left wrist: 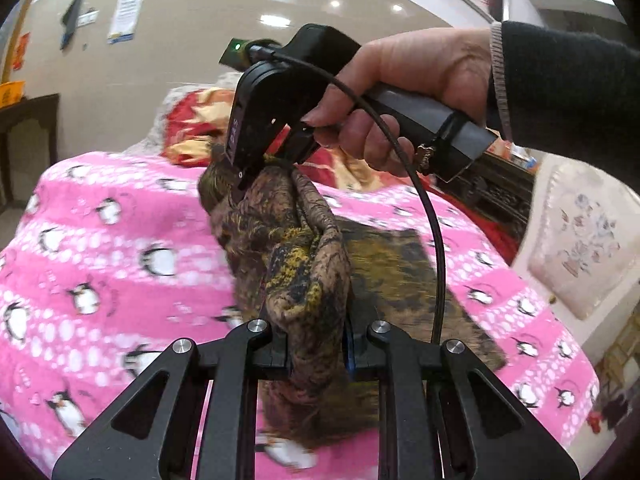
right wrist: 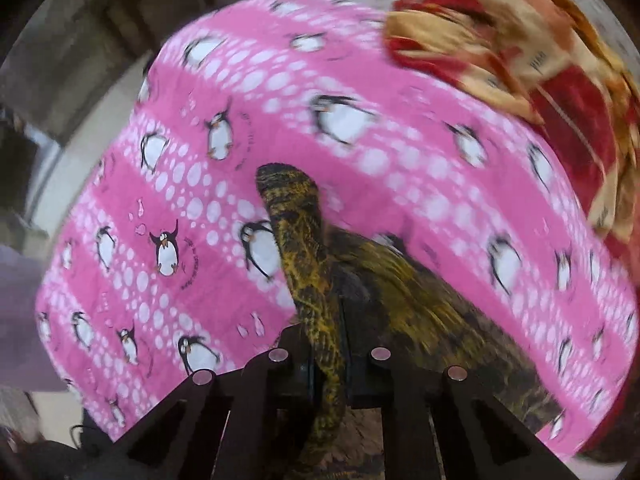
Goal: Fold small clothes
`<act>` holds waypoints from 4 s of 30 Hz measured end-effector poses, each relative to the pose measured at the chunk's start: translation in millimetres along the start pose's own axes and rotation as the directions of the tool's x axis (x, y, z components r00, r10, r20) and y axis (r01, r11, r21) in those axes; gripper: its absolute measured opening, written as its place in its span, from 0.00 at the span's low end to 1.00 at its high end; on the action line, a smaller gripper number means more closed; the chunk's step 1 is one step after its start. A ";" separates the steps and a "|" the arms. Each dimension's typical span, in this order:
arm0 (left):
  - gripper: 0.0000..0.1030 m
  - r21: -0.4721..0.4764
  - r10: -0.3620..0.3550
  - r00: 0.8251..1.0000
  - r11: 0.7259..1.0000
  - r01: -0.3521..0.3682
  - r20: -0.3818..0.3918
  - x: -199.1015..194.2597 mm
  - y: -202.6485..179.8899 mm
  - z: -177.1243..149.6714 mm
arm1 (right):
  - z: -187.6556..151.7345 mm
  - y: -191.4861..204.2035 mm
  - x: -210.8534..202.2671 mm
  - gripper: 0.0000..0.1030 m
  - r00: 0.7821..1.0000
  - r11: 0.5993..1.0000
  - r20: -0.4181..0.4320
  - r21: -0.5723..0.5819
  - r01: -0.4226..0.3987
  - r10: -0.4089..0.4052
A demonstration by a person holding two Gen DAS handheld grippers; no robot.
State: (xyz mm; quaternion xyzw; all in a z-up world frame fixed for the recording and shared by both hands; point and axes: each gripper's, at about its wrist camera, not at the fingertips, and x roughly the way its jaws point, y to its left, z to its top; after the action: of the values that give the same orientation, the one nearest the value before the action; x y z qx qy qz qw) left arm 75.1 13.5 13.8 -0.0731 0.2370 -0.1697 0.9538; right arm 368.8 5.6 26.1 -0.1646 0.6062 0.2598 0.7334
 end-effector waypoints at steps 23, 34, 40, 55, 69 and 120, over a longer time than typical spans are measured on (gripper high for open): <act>0.17 0.228 -0.045 0.958 0.967 0.112 -0.283 118.4 -182.5 -59.8 | -173.2 -217.7 27.7 0.11 0.992 0.963 0.115 0.259 -0.078 0.049; 0.28 0.189 -0.184 0.932 0.949 0.251 -0.311 33.7 -150.2 -60.6 | -230.0 -222.3 -53.0 0.26 0.934 0.930 0.356 0.349 -0.113 -0.020; 0.22 0.077 -0.001 0.962 0.997 0.022 -0.272 50.4 -82.3 -32.1 | -301.7 -123.9 -95.1 0.28 0.880 0.988 0.475 0.136 -0.072 -0.001; 0.11 0.024 0.025 0.967 1.000 -0.020 -0.255 72.8 -62.1 -3.6 | -370.3 -92.0 -46.5 0.22 0.848 0.909 0.510 0.406 -0.091 -0.143; 0.13 0.032 0.182 0.936 0.983 -0.181 -0.300 253.8 -30.7 60.1 | -229.0 -163.2 12.6 0.25 0.844 0.755 0.308 0.635 0.161 -0.439; 0.32 -0.271 -0.244 0.879 0.953 0.138 -0.410 176.1 24.7 -6.0 | -314.1 -198.3 44.8 0.40 0.712 0.799 0.642 0.250 -0.546 0.286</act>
State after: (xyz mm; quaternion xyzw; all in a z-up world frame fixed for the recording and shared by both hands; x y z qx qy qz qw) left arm 225.5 -27.0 -72.2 -0.1679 0.4556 -0.2468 0.8387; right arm 237.3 -321.8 -98.4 0.2291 0.4188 0.3216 0.8178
